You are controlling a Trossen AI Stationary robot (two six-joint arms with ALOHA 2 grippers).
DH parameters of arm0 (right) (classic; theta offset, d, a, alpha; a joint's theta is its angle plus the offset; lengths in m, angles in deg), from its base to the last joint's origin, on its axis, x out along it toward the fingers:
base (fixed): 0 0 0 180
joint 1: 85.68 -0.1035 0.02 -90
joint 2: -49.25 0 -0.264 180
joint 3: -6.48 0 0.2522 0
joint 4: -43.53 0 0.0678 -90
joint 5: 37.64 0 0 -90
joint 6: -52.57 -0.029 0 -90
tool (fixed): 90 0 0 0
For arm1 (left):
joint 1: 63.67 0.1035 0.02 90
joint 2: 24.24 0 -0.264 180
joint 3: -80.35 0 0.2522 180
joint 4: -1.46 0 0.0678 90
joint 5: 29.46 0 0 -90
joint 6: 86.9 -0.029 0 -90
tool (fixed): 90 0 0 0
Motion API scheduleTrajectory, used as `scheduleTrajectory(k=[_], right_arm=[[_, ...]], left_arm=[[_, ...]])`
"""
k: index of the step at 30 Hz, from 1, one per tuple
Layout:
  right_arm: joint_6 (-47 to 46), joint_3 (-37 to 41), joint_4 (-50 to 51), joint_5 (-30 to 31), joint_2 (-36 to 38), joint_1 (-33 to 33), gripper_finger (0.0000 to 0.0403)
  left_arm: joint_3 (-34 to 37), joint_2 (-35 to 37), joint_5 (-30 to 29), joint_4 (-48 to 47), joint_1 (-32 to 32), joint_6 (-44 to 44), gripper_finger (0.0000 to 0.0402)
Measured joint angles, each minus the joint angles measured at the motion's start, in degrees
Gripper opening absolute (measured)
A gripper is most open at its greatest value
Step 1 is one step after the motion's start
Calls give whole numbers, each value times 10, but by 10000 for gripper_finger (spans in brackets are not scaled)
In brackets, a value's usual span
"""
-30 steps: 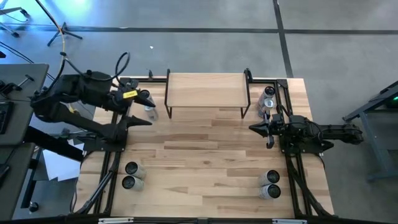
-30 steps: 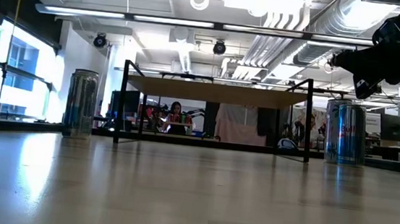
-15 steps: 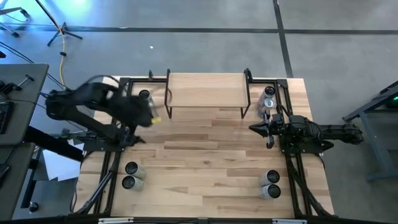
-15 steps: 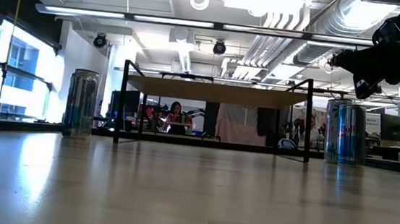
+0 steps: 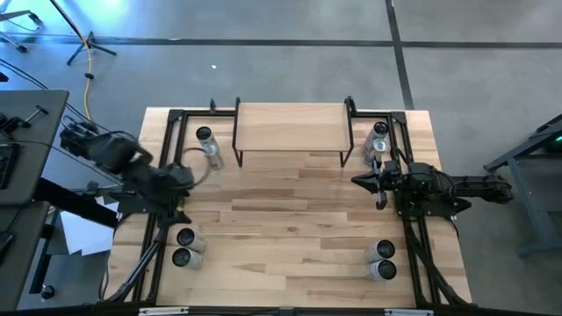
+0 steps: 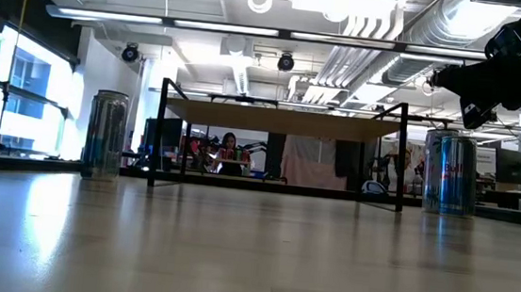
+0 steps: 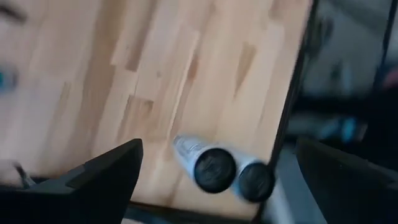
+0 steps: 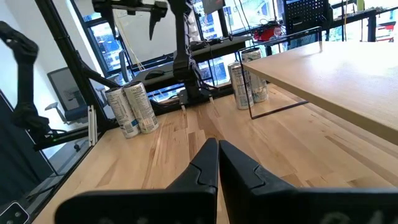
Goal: Place canned beverage on shelf
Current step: Put the bottom left black soda can on the shelf
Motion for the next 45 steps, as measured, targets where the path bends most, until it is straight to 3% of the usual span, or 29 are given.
scheduleTrajectory(k=[7, 12, 15, 21, 30, 45], right_arm=[[0, 0, 0, 0, 0, 0, 0], [0, 0, 0, 0, 0, 0, 0], [0, 0, 0, 0, 0, 0, 0], [0, 0, 0, 0, 0, 0, 0], [0, 0, 0, 0, 0, 0, 0], [0, 0, 0, 0, 0, 0, 0]], left_arm=[[54, 39, -8, -11, -67, 224, 397], [70, -12, 129, -50, -72, 346, 397], [70, -53, 155, -50, -84, 366, 397], [70, -107, 92, -6, -106, 427, 397], [70, -159, 67, -14, -148, 541, 397], [70, -212, 22, -19, -152, 556, 397]])
